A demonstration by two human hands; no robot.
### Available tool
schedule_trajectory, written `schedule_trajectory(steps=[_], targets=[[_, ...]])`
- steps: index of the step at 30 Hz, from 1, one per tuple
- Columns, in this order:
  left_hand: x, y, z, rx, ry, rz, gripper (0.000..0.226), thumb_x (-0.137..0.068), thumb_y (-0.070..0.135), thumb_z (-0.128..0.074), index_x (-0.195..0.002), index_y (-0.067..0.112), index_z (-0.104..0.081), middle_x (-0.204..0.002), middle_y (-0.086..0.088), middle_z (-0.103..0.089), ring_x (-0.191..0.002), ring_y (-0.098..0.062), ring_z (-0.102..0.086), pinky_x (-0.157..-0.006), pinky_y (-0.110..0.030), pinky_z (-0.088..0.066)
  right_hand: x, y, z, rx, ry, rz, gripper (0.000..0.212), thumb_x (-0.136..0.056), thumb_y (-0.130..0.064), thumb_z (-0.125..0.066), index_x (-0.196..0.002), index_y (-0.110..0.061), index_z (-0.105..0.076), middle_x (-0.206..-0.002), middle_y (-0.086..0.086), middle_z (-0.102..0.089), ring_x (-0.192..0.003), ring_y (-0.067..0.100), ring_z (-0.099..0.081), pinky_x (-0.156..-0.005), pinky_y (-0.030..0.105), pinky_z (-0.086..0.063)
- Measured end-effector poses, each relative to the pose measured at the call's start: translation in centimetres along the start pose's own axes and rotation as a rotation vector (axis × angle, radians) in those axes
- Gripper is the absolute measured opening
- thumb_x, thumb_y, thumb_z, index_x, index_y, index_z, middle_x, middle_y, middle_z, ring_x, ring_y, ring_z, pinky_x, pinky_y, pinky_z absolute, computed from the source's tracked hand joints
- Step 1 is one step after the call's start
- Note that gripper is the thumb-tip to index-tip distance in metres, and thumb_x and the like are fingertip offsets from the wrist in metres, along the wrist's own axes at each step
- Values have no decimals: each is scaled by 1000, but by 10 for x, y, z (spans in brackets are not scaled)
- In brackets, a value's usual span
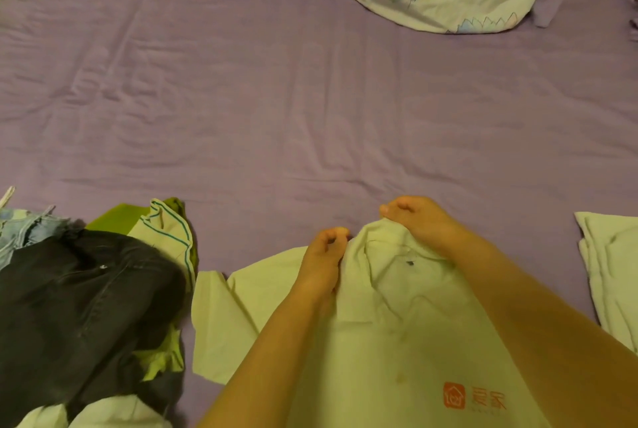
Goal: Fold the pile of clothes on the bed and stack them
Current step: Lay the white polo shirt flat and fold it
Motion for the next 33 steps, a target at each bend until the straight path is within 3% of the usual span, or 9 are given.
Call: schedule_trajectory(steps=[5,9,11,14,17,20,23,27,33], targets=[[4,0,-1,-699,128,-361,21,-93,41,-53,-91,23,-62,-95,4,-59,-90,-10,-53,-78,-31,-44,16,-4,6,304,125,140,12,-93,-20,-56,-89,-14,-66,-88,4,-65,-79,15,-55,-65,15,-40],[-16,15,-20,-918,22,-415,42,-87,40,-63,-124,21,-55,-121,3,-57,-114,-17,-50,-92,-36,-45,53,13,28,509,254,108,16,-89,-30,-62,-97,-19,-71,-97,-2,-68,-99,18,-56,-90,34,-44],[-23,21,-29,-1090,-65,-415,27,-94,38,-54,-114,21,-61,-114,2,-61,-106,-20,-57,-83,-34,-48,70,25,36,592,293,103,24,-88,-32,-65,-108,-20,-69,-109,-2,-65,-111,18,-50,-98,34,-38],[-25,25,-27,-1330,138,-379,30,-100,38,-41,-97,15,-60,-103,-4,-61,-91,-26,-59,-68,-32,-43,92,43,48,458,401,48,30,-89,-31,-64,-115,-17,-65,-112,-4,-63,-110,19,-52,-93,31,-38],[-22,22,-29,-1374,212,-505,29,-99,37,-42,-106,17,-61,-111,-3,-60,-101,-25,-52,-79,-34,-40,105,58,51,242,451,-27,21,-90,-33,-62,-91,-13,-66,-81,-2,-62,-77,17,-55,-67,27,-41],[-19,23,-50,-1212,-110,-607,29,-92,40,-55,-120,34,-60,-124,11,-58,-117,-17,-45,-92,-29,-29,110,64,51,-77,473,-68,29,-91,-26,-61,-74,-2,-57,-67,4,-46,-64,14,-41,-59,28,-34],[-18,24,-77,-1262,-307,-649,31,-86,42,-63,-117,41,-62,-118,13,-63,-114,-15,-48,-100,-31,-28,108,63,53,-352,458,-117,21,-92,-21,-60,-79,-5,-64,-74,7,-58,-69,17,-51,-67,33,-43],[-24,27,-83,-1317,-213,-742,18,-92,37,-57,-103,31,-70,-98,8,-67,-97,-16,-57,-85,-29,-34,100,63,57,-635,431,-210,14,-91,-15,-61,-100,-6,-68,-89,11,-68,-78,20,-64,-69,28,-54],[-32,27,-78,-1361,53,-737,26,-97,37,-49,-100,22,-70,-94,1,-62,-86,-21,-56,-65,-29,-35,92,64,56,-455,387,-244,5,-86,-19,-67,-83,-18,-71,-81,3,-71,-73,16,-64,-70,28,-54]])
Point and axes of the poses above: each hand's wrist, its own x-axis away from the middle knuckle, its own z-axis out of the back of the hand, y = z × x, the point moved 2 cm from there along -x, towards the middle knuckle
